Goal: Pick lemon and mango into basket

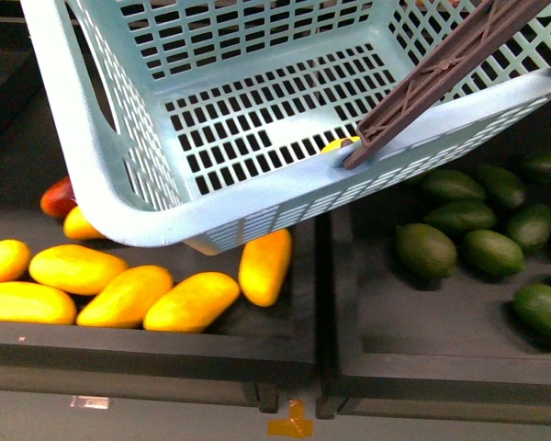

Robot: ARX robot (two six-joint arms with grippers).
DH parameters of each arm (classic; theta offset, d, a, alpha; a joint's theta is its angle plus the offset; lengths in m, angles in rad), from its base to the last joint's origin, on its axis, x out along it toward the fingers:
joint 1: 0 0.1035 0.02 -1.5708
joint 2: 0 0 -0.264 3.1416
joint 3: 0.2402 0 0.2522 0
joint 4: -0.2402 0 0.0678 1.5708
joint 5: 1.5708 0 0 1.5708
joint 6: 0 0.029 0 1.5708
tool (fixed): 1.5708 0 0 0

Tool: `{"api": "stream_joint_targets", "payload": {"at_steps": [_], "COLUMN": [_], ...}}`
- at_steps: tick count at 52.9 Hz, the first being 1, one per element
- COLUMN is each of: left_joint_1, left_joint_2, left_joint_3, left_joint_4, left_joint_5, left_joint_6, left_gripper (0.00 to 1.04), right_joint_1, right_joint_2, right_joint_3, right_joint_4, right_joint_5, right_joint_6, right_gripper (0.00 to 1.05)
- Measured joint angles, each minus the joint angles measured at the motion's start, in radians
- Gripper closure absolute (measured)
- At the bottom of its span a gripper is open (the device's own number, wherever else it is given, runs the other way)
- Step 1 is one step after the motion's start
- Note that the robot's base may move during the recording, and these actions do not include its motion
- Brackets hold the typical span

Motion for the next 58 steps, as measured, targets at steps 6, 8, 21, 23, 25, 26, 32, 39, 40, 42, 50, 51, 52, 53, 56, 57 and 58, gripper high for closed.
{"api": "stream_joint_targets", "payload": {"at_steps": [6,8,21,23,25,26,32,39,40,42,50,51,52,53,56,57,58], "left_joint_1": [0.0,0.0,0.001,0.001,0.001,0.001,0.0,0.0,0.0,0.0,0.0,0.0,0.0,0.0,0.0,0.0,0.0], "left_joint_2": [0.0,0.0,0.0,0.0,0.0,0.0,0.0,0.0,0.0,0.0,0.0,0.0,0.0,0.0,0.0,0.0,0.0], "left_joint_3": [0.0,0.0,0.0,0.0,0.0,0.0,0.0,0.0,0.0,0.0,0.0,0.0,0.0,0.0,0.0,0.0,0.0], "left_joint_4": [0.0,0.0,0.0,0.0,0.0,0.0,0.0,0.0,0.0,0.0,0.0,0.0,0.0,0.0,0.0,0.0,0.0], "left_joint_5": [0.001,0.001,-0.002,-0.003,-0.003,-0.003,0.0,-0.001,-0.001,0.002,0.002,0.0,0.0,0.0,-0.001,0.0,-0.001], "left_joint_6": [0.001,0.0,0.0,0.0,0.002,0.003,0.001,0.002,0.002,0.002,0.001,0.001,0.0,0.0,0.002,0.002,0.002], "left_gripper": [0.78,0.78,0.78,0.78,0.78,0.78,0.78,0.78,0.78,0.78,0.78,0.78,0.78,0.78,0.78,0.78,0.78], "right_joint_1": [0.0,0.0,0.0,0.0,0.0,0.0,0.0,0.0,0.0,0.0,0.0,0.0,0.0,0.0,0.0,0.0,0.0], "right_joint_2": [0.0,0.0,0.0,0.0,0.0,0.0,-0.002,-0.001,-0.001,-0.001,-0.001,0.0,-0.001,-0.001,-0.001,-0.001,-0.001], "right_joint_3": [0.0,0.0,-0.001,-0.001,0.0,0.0,0.001,0.0,0.0,0.001,0.001,0.001,0.001,0.001,0.001,0.001,0.001], "right_joint_4": [0.0,0.0,0.0,0.0,0.0,0.0,0.0,0.0,0.0,0.0,0.0,0.0,0.0,0.0,0.0,0.0,0.0], "right_joint_5": [0.0,0.0,-0.001,0.0,0.0,0.0,-0.002,0.001,0.001,0.0,0.0,0.0,-0.001,0.0,0.0,0.001,0.002], "right_joint_6": [0.0,0.0,0.0,0.0,0.0,0.0,0.0,0.0,0.0,0.0,0.0,0.0,0.0,0.0,0.0,0.0,0.0], "right_gripper": [0.09,0.09,0.09,0.09,0.09,0.09,0.09,0.09,0.09,0.09,0.09,0.09,0.09,0.09,0.09,0.09,0.09]}}
